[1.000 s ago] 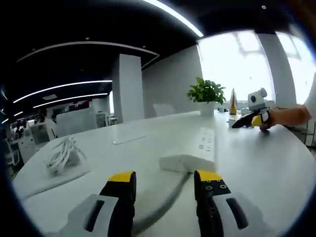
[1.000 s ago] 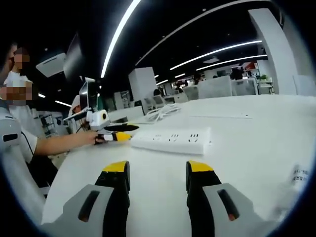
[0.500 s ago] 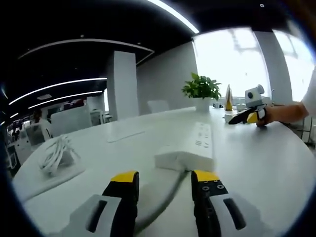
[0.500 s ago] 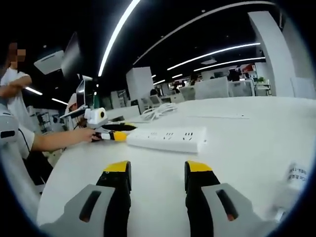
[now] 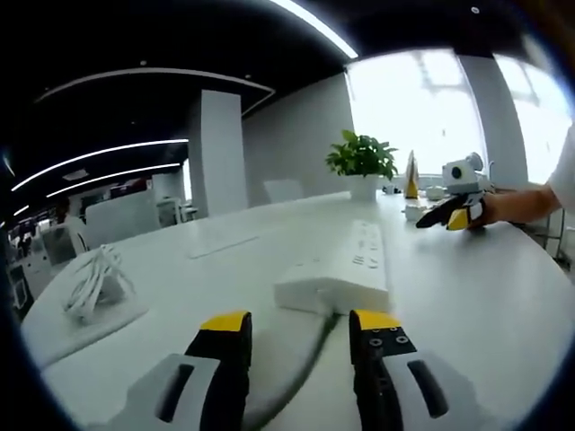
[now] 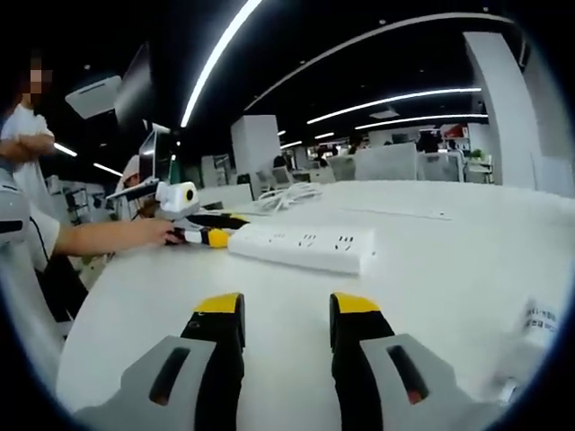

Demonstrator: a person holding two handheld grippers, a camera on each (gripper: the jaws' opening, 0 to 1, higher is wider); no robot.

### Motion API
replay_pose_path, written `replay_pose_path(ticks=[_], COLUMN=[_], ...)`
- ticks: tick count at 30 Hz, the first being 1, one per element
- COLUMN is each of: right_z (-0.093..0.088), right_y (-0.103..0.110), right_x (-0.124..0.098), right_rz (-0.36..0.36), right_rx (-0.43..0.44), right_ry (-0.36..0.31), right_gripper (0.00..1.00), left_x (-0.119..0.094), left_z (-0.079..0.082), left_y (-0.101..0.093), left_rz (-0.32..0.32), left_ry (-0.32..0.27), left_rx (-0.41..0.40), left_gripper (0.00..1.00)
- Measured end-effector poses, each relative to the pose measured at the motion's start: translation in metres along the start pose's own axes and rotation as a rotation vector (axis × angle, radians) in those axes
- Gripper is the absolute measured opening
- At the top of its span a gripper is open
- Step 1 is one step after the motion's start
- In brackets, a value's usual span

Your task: Straighten the power strip on the desk, plug the charger into it

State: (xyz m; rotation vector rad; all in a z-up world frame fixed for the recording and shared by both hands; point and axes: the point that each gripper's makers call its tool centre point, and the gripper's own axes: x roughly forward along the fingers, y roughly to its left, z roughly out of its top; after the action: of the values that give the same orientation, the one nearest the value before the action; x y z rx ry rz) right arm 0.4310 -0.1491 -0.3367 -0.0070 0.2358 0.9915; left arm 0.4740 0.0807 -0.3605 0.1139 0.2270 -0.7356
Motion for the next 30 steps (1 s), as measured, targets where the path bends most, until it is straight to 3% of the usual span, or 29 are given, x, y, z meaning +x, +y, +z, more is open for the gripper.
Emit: replay_pose_path(ticks=[4,7,18,30], right_z=[0.003,0.002,0.000,0.002], right_y=[-0.005,-0.006,-0.010,-0.015], right_x=[-0.002,-0.002,-0.001,0.003], right_rz=[-0.010,-0.013,-0.016,-0.016], right_rx=[0.031,0.036,0.034,0.024], right_ry=[-0.016,-0.017,-0.008,-0.014], right_gripper=[0.37,0.37,0.33,0.32], left_x=[0.001,0.002,0.010,0.011], left_z=[0.001,0.000,0.003,0.004], left_y=[0.001,0.006,0.009,0.009], left_rz=[-0.015,0.007,-0.036,-0.048], left_ry=[0.000,0.008,0.008,0.007], left_rx=[0.000,0.001,0.005,0.006], left_gripper=[0.42,0.36,0.29,0.28])
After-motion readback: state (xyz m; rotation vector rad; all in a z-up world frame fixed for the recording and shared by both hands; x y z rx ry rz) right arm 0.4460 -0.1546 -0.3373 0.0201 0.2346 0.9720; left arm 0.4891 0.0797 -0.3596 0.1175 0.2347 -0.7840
